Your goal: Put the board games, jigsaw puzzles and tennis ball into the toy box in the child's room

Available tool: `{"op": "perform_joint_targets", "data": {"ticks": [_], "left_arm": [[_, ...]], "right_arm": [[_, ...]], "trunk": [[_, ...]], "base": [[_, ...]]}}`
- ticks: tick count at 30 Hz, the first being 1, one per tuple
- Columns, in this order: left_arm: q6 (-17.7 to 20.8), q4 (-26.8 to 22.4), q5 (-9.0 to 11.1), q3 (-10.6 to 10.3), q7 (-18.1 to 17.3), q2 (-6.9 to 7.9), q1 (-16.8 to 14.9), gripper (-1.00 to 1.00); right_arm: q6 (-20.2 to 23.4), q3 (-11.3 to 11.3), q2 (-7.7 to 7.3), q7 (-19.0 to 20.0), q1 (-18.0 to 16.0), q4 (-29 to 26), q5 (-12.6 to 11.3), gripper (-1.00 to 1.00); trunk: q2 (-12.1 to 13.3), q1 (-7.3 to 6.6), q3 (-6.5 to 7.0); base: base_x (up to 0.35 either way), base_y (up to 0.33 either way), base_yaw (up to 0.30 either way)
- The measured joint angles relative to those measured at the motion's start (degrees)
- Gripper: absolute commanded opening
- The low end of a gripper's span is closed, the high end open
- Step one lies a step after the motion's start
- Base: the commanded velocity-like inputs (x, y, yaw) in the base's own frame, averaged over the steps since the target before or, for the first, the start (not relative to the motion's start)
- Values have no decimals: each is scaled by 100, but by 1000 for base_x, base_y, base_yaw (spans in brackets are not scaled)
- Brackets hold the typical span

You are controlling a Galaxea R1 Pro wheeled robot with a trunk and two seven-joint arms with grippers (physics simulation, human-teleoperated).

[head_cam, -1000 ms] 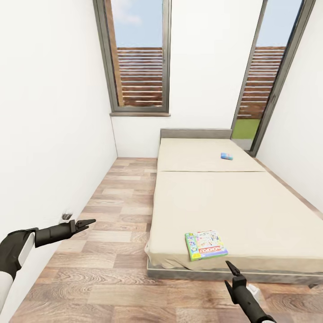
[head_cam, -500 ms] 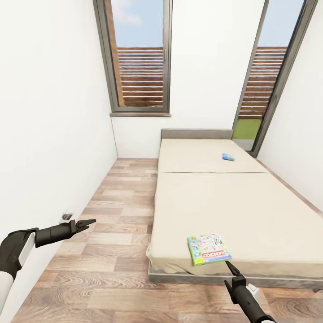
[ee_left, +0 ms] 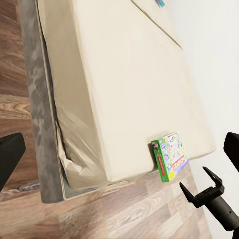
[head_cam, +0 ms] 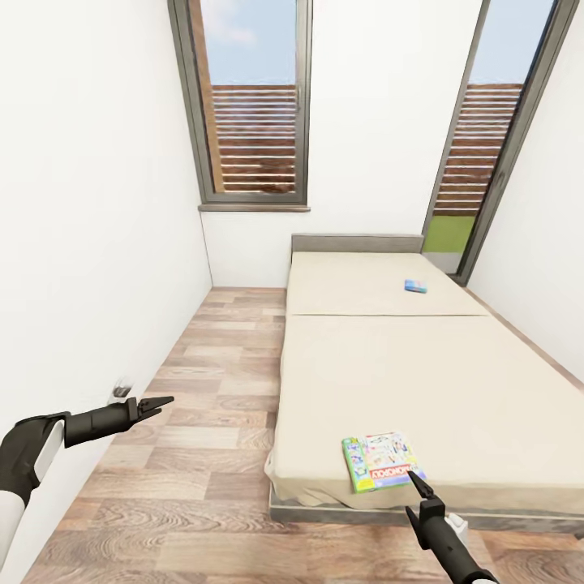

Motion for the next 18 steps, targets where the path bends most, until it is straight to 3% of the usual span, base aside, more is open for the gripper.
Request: {"op": "perform_joint_targets", "data": {"ticks": [9,18], "left_arm": [[-1,0,-1,0,5,-6,-1,100],[-2,0,0,0,6,-35,0,100]], "right_arm": [[-13,2,3,-3,0,1,-1,100],[-17,1,-5,-6,0,0,0,100]], "trunk": [[0,-2,0],[0,0,0]], "base": [[182,32,0],[32,7,0]]}}
